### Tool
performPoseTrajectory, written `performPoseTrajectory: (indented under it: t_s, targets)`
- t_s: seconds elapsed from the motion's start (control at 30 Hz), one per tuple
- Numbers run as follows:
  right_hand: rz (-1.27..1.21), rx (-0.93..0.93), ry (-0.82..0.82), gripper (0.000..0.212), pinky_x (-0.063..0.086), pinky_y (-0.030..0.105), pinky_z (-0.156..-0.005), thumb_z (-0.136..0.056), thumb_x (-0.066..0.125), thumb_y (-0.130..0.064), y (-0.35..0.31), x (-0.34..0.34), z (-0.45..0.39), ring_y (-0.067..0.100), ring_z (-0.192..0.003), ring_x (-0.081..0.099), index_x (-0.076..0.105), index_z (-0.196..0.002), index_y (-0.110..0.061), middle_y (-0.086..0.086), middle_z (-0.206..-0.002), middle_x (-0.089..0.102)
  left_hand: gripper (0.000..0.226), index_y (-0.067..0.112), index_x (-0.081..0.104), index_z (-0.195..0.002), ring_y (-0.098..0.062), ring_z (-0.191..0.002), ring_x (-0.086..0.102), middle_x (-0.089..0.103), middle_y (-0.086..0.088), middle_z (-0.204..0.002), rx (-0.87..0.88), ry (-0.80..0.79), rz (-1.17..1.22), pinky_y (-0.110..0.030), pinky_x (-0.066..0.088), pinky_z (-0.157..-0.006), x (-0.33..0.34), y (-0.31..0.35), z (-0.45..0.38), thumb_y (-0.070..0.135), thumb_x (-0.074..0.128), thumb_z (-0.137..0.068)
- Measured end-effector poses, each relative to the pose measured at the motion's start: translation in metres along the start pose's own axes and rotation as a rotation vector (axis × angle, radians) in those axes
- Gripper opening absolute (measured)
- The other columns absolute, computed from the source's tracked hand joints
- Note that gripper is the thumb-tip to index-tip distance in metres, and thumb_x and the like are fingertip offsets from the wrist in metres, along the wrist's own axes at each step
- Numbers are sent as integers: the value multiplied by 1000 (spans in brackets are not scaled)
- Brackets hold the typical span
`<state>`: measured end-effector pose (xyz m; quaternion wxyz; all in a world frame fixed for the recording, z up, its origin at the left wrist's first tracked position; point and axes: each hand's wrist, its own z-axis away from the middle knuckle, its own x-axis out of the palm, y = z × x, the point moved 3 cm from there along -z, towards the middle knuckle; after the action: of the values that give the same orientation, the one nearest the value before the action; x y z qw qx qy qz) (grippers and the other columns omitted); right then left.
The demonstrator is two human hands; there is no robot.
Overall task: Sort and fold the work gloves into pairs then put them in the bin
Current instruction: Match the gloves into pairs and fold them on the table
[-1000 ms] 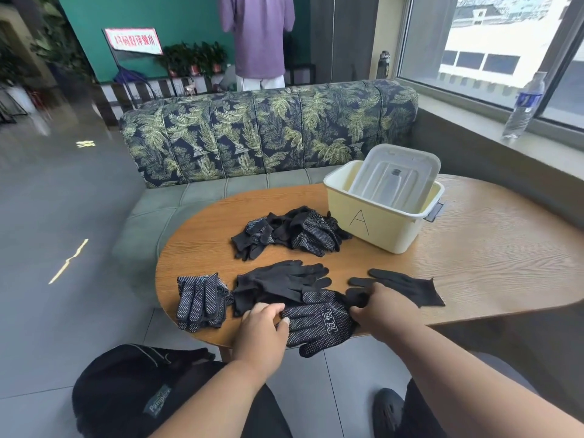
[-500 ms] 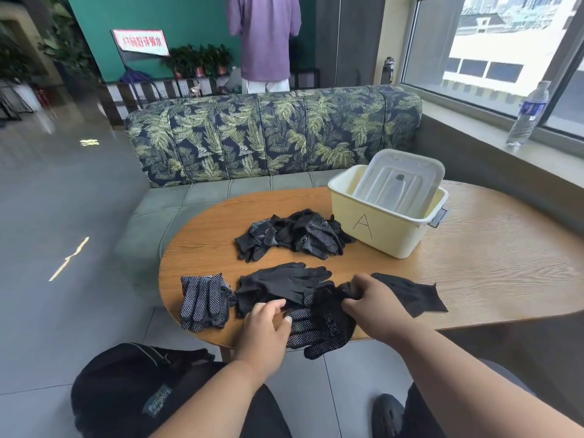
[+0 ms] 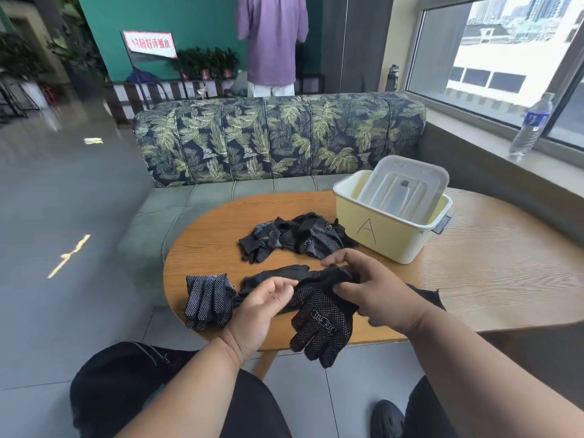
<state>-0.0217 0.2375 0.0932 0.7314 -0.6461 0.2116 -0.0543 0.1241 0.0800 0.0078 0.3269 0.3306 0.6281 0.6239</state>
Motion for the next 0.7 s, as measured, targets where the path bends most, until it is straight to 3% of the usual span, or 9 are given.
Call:
performPoseTrajectory:
  t_s: [0.1,0.2,0.27,0.43,0.5,0.6,0.7]
  targets:
    - [19,7,12,28,38,10,-41,-97,48,17,5,-2,1,-1,-46,53,56,-118,1,9,-82,59,25,12,64,-124,-3,-94,61,63,-6,-103,-23,-39,-44,-17,50,-88,2,-4,3,15,66,-99]
    - [41,-16,-22,33,47,18,-54,-95,54,14,12,-3,-3,10,-65,61,58,-116,-11,9,-87,65,30,19,69,-125,-9,-101,62,69,-16,-112,-32,-65,-84,-26,52,-96,4,-8,2,21,71,-96]
    - [78,-28,-41,32,50,26,-62,-93,59,8,16,-4,-5,15,-73,62,60,-112,-18,6,-87,67,24,17,73,-120,-13,-101,64,73,-14,-116,-37,-66,-109,-27,54,-96,6,-7,3,20,72,-96]
    - [67,-35,-4,17,52,37,-67,-92,74,-19,18,-5,-5,19,-76,62,60,-98,-23,6,-85,65,13,11,75,-108,-11,-89,62,74,-7,-99,-56,-53,-164,-26,52,-86,8,-6,4,16,65,-100]
    - [128,-65,51,17,51,35,-64,-93,76,-26,19,-8,-5,15,-73,60,59,-95,-24,1,-83,64,14,8,73,-108,-11,-89,63,73,-7,-98,-63,-64,-170,-25,53,-84,8,-7,4,14,62,-102]
    - [141,-102,72,12,44,18,-48,-99,72,-20,17,-9,-6,4,-57,55,60,-102,-19,4,-82,63,18,-3,68,-109,-9,-80,63,69,-8,-91,-89,-81,-125,-20,53,-70,10,-7,5,9,54,-105]
    - [74,-78,39,20,42,12,-43,-102,67,-16,15,-7,-4,3,-55,58,61,-121,-21,8,-83,66,21,1,68,-113,-12,-91,68,75,-13,-101,-100,-89,-107,-27,57,-82,11,-5,4,13,52,-106]
